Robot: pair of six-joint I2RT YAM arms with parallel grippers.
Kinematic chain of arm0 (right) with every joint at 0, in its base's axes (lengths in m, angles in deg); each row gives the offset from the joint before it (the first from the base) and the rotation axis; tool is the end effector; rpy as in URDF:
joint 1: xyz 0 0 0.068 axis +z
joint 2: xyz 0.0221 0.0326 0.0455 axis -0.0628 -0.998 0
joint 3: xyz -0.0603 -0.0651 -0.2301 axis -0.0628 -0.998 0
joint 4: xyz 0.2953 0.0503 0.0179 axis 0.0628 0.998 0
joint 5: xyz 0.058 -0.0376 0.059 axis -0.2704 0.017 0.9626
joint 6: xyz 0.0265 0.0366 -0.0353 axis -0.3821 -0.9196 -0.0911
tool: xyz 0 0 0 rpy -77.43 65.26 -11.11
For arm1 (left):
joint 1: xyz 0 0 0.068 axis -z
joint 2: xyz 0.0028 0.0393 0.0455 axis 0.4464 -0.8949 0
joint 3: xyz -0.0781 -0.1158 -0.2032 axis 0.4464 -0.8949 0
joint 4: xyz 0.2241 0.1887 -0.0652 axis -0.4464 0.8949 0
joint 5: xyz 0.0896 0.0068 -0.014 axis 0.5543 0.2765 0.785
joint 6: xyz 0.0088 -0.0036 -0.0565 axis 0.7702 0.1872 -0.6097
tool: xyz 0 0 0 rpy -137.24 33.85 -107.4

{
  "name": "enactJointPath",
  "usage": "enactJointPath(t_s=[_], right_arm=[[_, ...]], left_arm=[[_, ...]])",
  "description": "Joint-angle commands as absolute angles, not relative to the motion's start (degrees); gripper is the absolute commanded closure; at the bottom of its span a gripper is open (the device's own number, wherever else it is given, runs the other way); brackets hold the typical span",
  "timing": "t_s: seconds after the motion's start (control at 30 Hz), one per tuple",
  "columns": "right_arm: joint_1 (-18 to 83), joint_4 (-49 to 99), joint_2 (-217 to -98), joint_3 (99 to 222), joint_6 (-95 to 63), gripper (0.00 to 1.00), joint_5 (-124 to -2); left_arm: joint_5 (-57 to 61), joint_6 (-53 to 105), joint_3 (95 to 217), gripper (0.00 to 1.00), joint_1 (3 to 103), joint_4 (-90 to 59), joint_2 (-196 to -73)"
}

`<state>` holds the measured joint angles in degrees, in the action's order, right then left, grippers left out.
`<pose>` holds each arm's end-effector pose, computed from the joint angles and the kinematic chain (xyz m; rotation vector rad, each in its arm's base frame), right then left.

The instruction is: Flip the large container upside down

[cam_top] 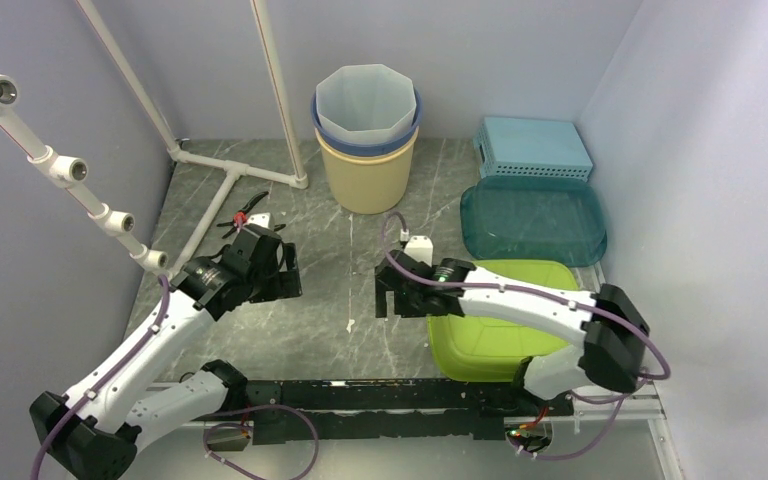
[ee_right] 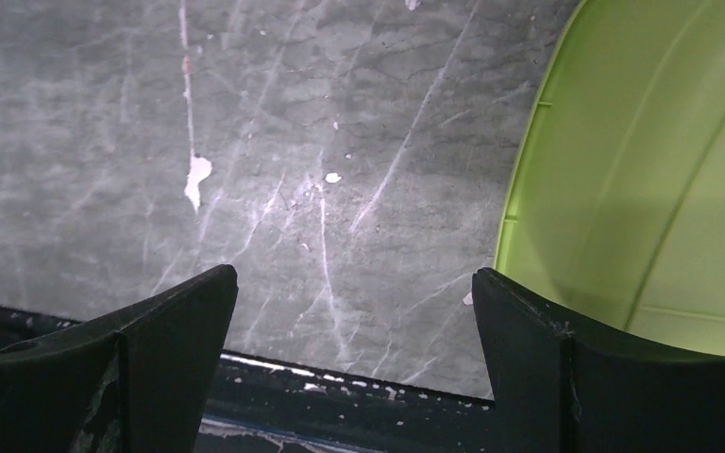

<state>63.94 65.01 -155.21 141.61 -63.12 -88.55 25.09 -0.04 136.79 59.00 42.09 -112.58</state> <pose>0.1660 0.2659 0.1946 -0.0493 2.6085 0.3004 0.1985 -0.1139 0.2671 -0.2090 2.5016 -0.1680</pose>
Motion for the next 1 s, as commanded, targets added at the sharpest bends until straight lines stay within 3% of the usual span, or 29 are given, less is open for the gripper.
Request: enactJointPath(t_s=[0.0,0.4,0.97], right_arm=[[65.17,69.68,-160.22,146.71,-66.33,0.0,-92.35],[64.66,73.91,-166.06,145.66,-72.53,0.0,-97.05],[55.64,73.06,-158.09,135.33,-70.57,0.0,-96.78]], left_arm=[[27.26,3.76,137.3,0.06,58.37,41.95,-111.86],[27.43,4.98,137.65,0.06,58.4,41.64,-114.12],[27.33,4.56,137.23,0.06,58.41,41.49,-113.94]])
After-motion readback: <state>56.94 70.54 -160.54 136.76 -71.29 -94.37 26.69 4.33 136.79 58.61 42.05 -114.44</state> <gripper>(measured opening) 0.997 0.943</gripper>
